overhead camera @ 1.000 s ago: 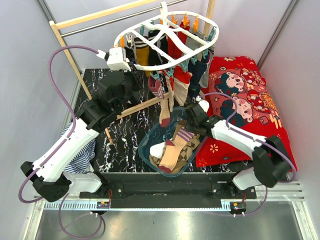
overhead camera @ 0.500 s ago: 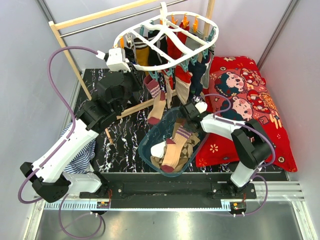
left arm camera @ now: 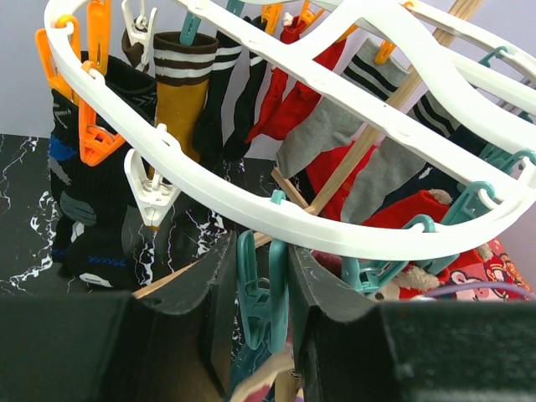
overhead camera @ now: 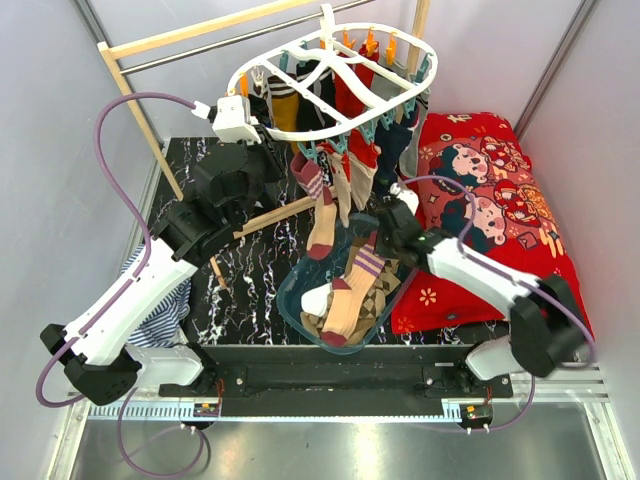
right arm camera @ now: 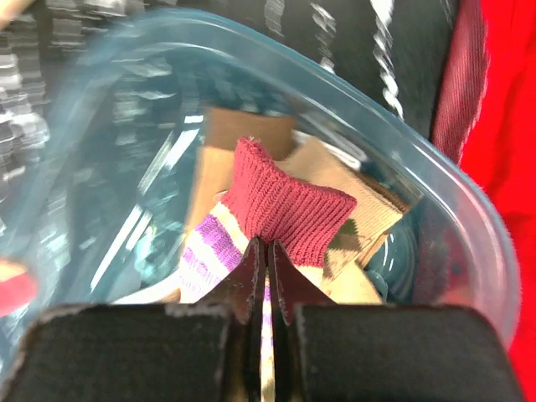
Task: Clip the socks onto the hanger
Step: Pick up the sock from the bin.
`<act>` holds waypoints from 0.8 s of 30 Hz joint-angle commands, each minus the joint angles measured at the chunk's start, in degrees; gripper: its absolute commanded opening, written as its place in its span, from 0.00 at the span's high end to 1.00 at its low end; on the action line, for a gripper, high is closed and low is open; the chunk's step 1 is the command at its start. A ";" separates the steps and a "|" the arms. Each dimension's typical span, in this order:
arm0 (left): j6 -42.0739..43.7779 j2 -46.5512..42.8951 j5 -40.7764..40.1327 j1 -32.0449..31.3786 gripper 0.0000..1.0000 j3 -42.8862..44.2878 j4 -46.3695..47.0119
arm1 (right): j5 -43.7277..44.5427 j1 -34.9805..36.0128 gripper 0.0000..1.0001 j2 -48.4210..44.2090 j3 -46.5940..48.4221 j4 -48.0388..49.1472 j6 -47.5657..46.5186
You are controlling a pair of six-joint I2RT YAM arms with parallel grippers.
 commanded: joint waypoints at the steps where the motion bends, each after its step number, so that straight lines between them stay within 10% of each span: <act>1: 0.38 -1.90 -1.91 -0.22 1.00 0.73 4.02 | -8.07 -0.37 1.00 -11.74 -1.76 1.57 -13.80; 14: 0.12 -1.72 -2.00 -0.22 1.00 1.44 4.10 | -41.39 0.15 1.00 -28.73 -0.19 2.54 -42.73; 24: -0.32 -1.90 -1.39 -0.30 1.00 1.96 4.10 | -46.33 6.04 1.00 -26.64 10.43 3.24 -51.69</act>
